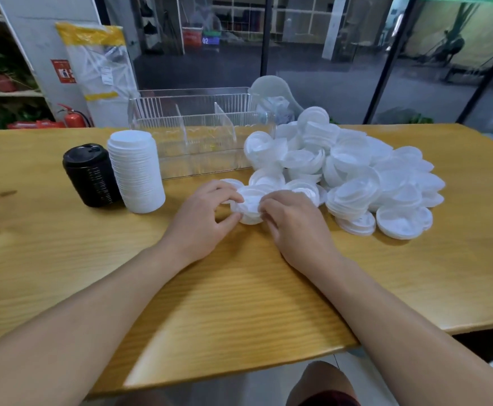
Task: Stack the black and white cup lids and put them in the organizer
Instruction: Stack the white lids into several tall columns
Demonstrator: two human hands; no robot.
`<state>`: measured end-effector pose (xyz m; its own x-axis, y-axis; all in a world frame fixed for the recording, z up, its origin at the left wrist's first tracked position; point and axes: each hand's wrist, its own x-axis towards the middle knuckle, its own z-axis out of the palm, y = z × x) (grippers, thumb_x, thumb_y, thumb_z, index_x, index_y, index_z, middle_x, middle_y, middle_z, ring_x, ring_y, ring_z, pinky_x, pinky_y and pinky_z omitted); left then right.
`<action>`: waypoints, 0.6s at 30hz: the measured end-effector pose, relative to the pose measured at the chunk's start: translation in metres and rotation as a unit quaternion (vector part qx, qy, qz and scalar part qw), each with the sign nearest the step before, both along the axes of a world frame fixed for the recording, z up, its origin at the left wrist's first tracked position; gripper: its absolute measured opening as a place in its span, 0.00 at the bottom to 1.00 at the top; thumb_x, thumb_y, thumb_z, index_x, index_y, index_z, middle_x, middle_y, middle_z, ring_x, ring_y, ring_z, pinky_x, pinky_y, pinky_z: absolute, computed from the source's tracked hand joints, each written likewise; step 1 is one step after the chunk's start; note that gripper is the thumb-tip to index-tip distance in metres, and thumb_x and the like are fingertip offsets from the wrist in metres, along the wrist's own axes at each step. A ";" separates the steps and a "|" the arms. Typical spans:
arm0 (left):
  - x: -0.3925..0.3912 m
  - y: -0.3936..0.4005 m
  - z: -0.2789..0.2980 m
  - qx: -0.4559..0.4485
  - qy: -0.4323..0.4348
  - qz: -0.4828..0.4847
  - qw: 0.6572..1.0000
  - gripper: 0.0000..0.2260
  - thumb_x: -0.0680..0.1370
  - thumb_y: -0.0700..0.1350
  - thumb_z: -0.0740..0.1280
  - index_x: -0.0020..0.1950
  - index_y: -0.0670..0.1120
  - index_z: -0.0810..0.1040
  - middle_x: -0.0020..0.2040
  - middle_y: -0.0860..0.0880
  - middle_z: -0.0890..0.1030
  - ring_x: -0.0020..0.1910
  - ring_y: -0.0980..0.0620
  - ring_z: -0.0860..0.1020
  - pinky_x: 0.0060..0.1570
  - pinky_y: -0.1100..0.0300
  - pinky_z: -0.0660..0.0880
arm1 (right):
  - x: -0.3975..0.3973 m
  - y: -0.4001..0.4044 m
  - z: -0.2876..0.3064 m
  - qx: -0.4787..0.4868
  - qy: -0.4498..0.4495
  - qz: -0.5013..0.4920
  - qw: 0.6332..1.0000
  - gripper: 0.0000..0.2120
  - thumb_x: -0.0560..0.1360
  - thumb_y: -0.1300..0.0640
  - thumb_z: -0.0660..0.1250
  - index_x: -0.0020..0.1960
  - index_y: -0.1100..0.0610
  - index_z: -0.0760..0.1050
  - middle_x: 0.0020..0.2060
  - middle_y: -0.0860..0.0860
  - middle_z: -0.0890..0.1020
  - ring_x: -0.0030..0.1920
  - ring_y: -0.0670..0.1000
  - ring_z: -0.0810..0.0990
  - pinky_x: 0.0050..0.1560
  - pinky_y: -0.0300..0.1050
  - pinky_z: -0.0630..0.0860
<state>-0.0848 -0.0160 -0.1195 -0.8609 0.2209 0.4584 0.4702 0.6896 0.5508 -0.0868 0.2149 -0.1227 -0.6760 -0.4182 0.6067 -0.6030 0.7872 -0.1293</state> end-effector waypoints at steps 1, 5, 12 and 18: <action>-0.001 -0.002 -0.001 0.007 0.002 0.001 1.000 0.10 0.80 0.48 0.77 0.61 0.54 0.86 0.64 0.60 0.79 0.65 0.59 0.77 0.63 0.58 0.75 | -0.003 -0.004 0.000 -0.008 0.010 0.009 1.000 0.04 0.77 0.65 0.73 0.47 0.57 0.82 0.47 0.50 0.85 0.50 0.56 0.81 0.50 0.58 0.76; -0.006 -0.006 -0.003 0.014 0.007 -0.003 1.000 0.07 0.80 0.53 0.77 0.57 0.56 0.87 0.66 0.61 0.79 0.67 0.59 0.77 0.64 0.58 0.75 | -0.003 -0.006 -0.003 -0.069 0.020 0.037 0.997 0.08 0.76 0.62 0.78 0.54 0.56 0.84 0.57 0.48 0.85 0.60 0.55 0.81 0.60 0.56 0.74; 0.010 -0.008 0.012 0.205 -0.077 -0.009 0.976 0.06 0.85 0.51 0.73 0.51 0.52 0.89 0.47 0.52 0.89 0.43 0.51 0.84 0.44 0.48 0.76 | 0.014 0.003 0.012 -0.220 -0.089 -0.018 0.971 0.33 0.76 0.45 0.81 0.76 0.50 0.73 0.71 0.41 0.77 0.73 0.42 0.73 0.74 0.38 0.67; 0.030 0.005 0.023 0.333 -0.258 -0.137 0.896 0.12 0.87 0.44 0.68 0.58 0.35 0.83 0.51 0.44 0.89 0.47 0.42 0.89 0.41 0.52 0.72 | 0.025 -0.004 0.017 -0.257 -0.121 0.032 0.958 0.33 0.75 0.44 0.80 0.76 0.50 0.74 0.66 0.38 0.81 0.69 0.44 0.78 0.68 0.36 0.71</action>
